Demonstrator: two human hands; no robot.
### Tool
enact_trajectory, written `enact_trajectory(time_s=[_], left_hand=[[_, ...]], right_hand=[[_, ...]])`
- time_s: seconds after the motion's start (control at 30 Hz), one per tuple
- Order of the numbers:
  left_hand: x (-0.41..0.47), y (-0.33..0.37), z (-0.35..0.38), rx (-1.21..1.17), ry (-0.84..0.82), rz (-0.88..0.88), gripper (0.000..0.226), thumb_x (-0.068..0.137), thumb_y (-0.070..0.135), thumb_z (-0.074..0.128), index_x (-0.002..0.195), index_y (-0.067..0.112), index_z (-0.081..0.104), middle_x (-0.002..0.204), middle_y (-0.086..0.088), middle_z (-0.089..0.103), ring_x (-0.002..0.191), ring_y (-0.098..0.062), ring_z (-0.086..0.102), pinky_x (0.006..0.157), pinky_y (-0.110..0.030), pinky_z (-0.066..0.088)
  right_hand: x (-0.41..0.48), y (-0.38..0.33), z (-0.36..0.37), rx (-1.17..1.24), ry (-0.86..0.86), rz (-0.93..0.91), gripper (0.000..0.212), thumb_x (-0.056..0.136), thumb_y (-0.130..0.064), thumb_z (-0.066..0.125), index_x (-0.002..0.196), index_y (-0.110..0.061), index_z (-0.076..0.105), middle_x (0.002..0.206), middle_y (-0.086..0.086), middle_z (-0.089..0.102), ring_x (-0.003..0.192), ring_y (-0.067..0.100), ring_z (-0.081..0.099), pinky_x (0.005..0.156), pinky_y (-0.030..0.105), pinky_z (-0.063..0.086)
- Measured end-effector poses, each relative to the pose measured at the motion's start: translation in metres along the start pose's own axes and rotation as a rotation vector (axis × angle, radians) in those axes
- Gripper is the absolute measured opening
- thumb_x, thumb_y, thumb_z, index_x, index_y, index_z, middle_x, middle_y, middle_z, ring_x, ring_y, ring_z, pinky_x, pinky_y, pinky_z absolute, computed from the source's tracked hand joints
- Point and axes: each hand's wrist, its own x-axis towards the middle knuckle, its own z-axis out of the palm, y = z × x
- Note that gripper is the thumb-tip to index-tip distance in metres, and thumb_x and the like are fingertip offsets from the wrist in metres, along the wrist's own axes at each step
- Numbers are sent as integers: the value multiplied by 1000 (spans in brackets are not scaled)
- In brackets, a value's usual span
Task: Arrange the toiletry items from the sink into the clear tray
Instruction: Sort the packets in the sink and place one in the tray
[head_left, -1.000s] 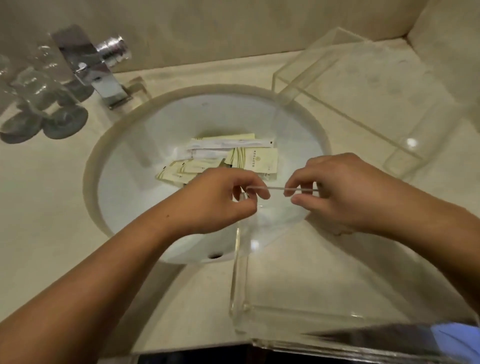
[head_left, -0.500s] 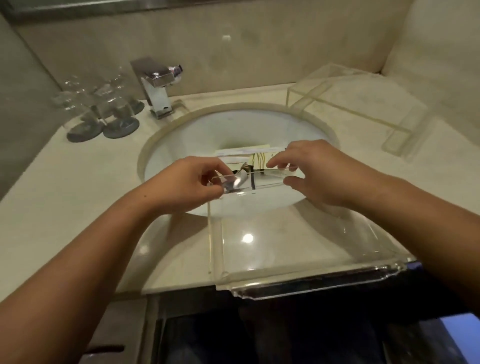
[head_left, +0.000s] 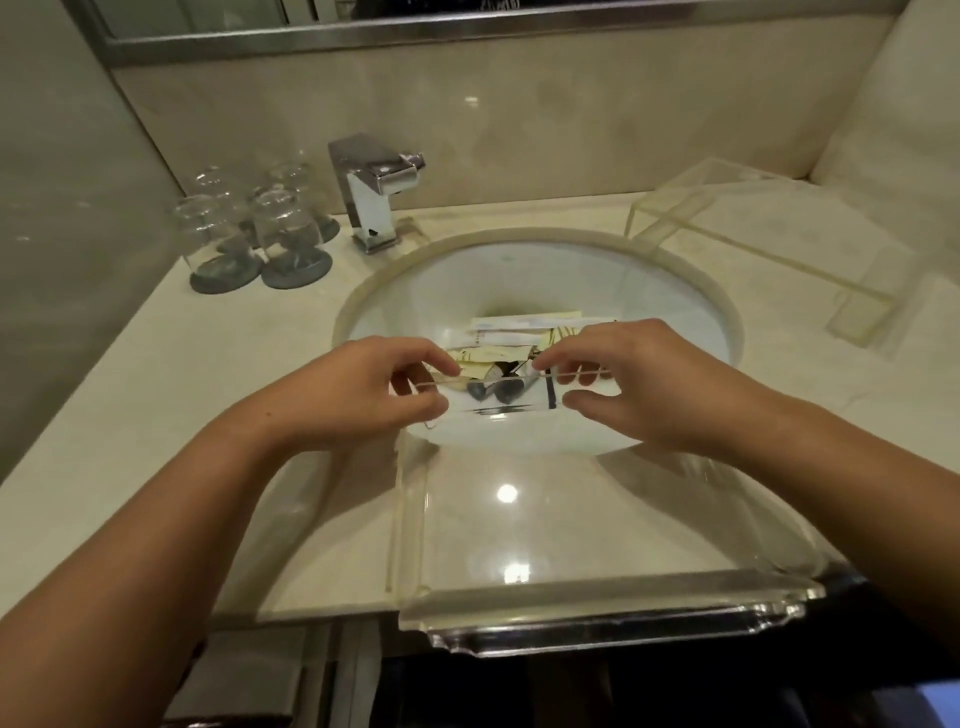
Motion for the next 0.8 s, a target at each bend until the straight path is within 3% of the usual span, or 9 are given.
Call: enact_trajectory(time_s=[0.2,0.4,0.57,0.8], left_hand=[[49,-4,-14,-38,113,7,24,95,37,63,118,44,65,102,19,72,96,4,63,74,-17,43],[124,-24,-4,127,29,15,29,93,30,67,122,36,64,105,19,70,99,1,64,85,-21,51],[176,-49,13,211,-54,6,35,89,31,72,122,36,62,108,19,67,99,-6,63,85,-28,52],[227,-64,36,280,-162,-4,42,97,36,60,138,31,53,133,12,61,100,-9,56,89,-25,43]], right_hand=[[35,25,-26,37,30,42,32,90,-31,69,122,-32,69,101,-16,71,94,2,65,84,24,52],[91,79,-11,-30,-73,90,33,92,-29,68,125,-32,67,104,-17,71,95,3,65,88,29,53],[124,119,13,-52,-156,137,34,93,-28,67,126,-32,64,111,-14,71,98,5,64,85,22,46],[155,153,43,-61,-232,235,40,99,-17,53,137,-28,56,131,-7,65,118,15,60,104,34,47]])
